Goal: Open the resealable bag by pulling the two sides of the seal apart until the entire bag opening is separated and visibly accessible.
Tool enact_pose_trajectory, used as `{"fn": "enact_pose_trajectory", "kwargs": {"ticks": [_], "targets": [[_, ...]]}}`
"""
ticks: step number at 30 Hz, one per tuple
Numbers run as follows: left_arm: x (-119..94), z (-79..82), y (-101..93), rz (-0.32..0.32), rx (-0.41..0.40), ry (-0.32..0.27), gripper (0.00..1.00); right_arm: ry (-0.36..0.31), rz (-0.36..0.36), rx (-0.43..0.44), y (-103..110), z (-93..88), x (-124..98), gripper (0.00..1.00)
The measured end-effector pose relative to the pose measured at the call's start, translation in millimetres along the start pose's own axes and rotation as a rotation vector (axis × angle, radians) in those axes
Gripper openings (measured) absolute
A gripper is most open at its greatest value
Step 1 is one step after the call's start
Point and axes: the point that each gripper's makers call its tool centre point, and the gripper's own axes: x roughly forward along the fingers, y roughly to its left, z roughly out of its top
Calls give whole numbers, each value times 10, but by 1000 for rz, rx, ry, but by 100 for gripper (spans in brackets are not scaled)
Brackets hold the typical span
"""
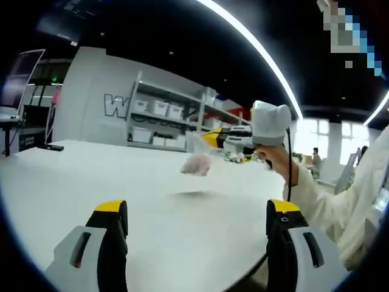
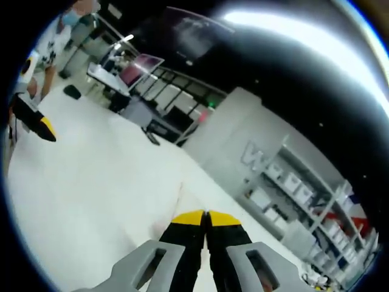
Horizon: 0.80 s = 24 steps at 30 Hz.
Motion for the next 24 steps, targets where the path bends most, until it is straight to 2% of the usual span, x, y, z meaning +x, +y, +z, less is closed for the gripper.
{"fn": "enact_pose_trajectory", "kwargs": {"ticks": [24], "targets": [[-15,20,27,6,1,2,94,31,10,-16,-55,-63,169,0]]}}
